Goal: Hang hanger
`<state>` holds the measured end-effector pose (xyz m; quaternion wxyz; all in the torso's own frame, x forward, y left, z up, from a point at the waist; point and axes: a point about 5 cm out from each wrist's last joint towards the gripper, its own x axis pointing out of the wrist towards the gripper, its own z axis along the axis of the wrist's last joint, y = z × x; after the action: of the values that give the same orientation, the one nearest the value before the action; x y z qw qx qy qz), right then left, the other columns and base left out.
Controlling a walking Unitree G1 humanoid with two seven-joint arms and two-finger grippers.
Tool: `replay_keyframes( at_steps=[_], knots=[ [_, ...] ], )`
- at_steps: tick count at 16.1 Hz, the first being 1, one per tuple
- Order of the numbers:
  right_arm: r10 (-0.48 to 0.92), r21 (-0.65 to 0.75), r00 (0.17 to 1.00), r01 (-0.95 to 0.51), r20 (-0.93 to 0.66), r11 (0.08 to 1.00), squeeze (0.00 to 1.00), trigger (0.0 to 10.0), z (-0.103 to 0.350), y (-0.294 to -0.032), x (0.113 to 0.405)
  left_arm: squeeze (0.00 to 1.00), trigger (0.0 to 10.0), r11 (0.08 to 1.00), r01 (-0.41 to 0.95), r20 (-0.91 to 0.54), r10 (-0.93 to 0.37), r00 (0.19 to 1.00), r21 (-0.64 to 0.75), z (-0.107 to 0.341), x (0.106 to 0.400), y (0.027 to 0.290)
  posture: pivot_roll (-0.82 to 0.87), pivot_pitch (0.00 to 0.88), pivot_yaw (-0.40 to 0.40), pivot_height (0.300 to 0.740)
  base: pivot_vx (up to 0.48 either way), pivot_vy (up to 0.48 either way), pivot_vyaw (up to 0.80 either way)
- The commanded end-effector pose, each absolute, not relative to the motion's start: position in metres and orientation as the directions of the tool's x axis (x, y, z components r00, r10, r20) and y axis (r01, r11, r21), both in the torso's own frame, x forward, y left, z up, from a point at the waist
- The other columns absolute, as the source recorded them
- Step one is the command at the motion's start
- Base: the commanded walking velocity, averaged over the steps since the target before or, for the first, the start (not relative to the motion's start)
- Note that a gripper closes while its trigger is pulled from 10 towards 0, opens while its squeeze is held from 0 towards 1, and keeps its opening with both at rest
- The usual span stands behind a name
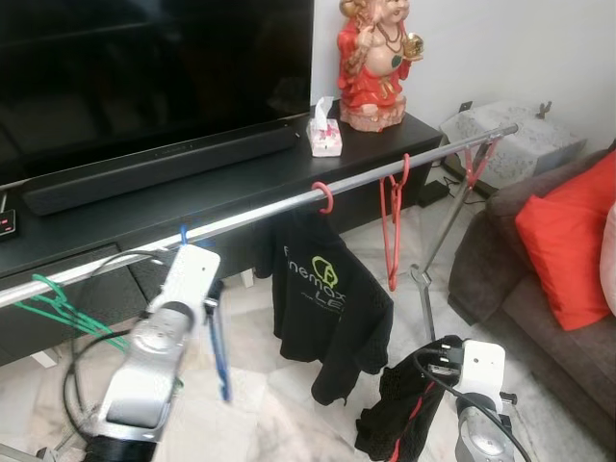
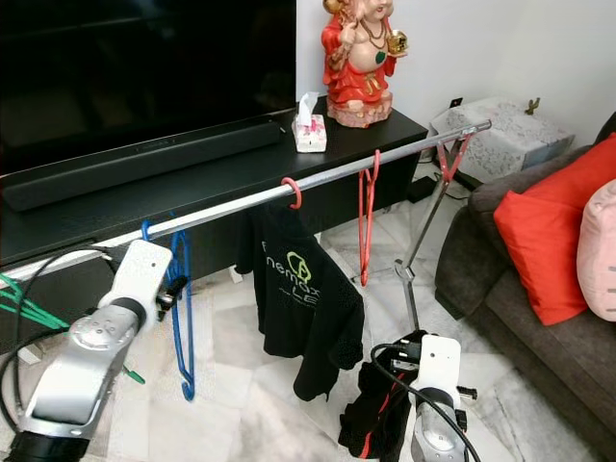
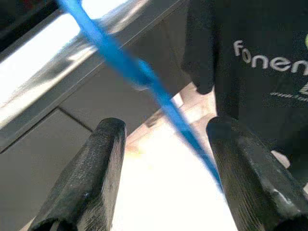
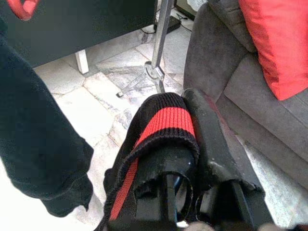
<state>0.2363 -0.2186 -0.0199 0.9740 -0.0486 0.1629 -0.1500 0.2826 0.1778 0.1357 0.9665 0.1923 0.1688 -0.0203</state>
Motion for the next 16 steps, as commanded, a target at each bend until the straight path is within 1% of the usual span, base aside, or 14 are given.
replay_keyframes(
  at_steps=[1,3,5,8,12,16],
  knots=[
    [-0.314,-0.134,0.904,0.287,-0.289,0.949,0.00,10.0,-0.017,-0.219,0.239,0.00,10.0,0.919,0.090,-0.318,0.040,0.947,0.384,0.143,0.281,0.182,-0.06,0.000,-0.025,0.740,0.000,0.000,0.00],
    [-0.308,-0.131,0.906,0.282,-0.290,0.951,0.00,10.0,-0.017,-0.216,0.240,0.00,10.0,0.916,0.098,-0.325,0.037,0.945,0.390,0.141,0.282,0.181,-0.05,0.000,-0.022,0.740,0.000,0.000,0.00],
    [-0.303,-0.126,0.908,0.278,-0.289,0.952,0.00,10.0,-0.017,-0.214,0.241,0.00,10.0,0.922,0.133,-0.381,0.017,0.924,0.364,0.127,0.285,0.176,-0.06,0.000,-0.017,0.740,0.000,0.000,0.00],
    [-0.304,-0.124,0.907,0.279,-0.292,0.952,0.00,10.0,-0.018,-0.214,0.241,0.00,10.0,0.916,0.176,-0.390,-0.023,0.920,0.361,0.121,0.292,0.169,-0.06,0.000,-0.016,0.740,0.000,0.000,0.00],
    [-0.292,-0.115,0.909,0.269,-0.297,0.956,0.00,10.0,-0.018,-0.210,0.242,0.00,10.0,0.918,0.143,-0.397,0.017,0.918,0.371,0.112,0.308,0.168,-0.06,0.000,-0.011,0.740,0.000,0.000,0.00],
    [-0.288,-0.116,0.912,0.265,-0.294,0.957,0.00,10.0,-0.018,-0.210,0.243,0.00,10.0,0.924,0.141,-0.392,0.011,0.920,0.355,0.104,0.315,0.159,-0.07,0.000,-0.009,0.740,0.000,0.000,0.00]
  ],
)
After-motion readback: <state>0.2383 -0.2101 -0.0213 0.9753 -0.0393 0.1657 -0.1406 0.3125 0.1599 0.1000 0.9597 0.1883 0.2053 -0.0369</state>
